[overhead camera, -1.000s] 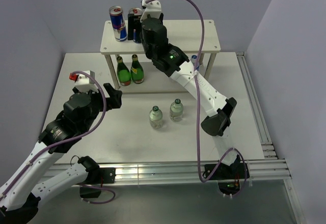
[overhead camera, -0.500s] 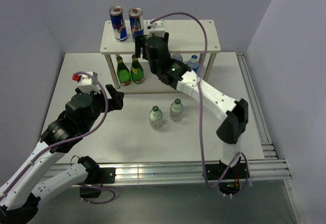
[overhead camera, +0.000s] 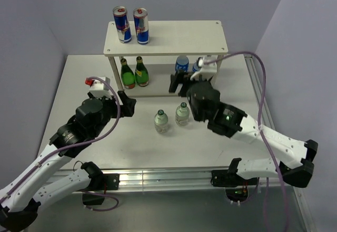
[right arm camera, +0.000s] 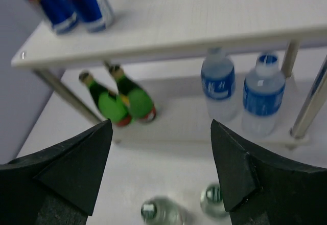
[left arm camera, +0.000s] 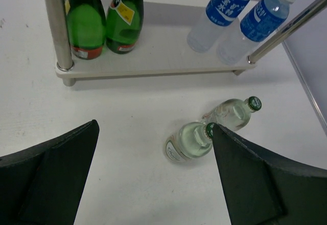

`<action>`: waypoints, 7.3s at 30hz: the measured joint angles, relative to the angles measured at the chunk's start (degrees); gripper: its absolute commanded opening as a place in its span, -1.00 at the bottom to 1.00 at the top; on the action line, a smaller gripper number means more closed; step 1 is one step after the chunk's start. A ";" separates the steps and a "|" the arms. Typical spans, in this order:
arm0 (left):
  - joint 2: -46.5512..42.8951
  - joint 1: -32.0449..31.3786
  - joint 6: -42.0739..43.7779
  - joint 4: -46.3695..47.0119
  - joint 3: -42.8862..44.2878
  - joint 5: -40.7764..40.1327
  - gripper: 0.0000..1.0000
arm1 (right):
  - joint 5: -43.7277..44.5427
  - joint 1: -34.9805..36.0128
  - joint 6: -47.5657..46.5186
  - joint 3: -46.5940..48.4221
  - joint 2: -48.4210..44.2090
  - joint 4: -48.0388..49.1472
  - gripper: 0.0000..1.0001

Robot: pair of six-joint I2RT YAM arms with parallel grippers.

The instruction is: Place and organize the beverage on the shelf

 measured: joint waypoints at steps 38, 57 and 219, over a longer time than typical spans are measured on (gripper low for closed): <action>-0.35 -5.07 -1.66 7.98 -10.58 -2.86 0.99 | 2.69 1.25 30.47 -37.03 16.63 9.55 0.67; -0.39 -6.60 -1.66 8.41 -10.58 -4.61 0.99 | 10.58 -2.23 25.24 -38.27 25.27 29.75 0.23; 0.04 -16.63 -3.02 4.83 -11.41 -18.08 0.99 | -11.15 -20.13 -1.18 20.92 19.08 -5.49 1.00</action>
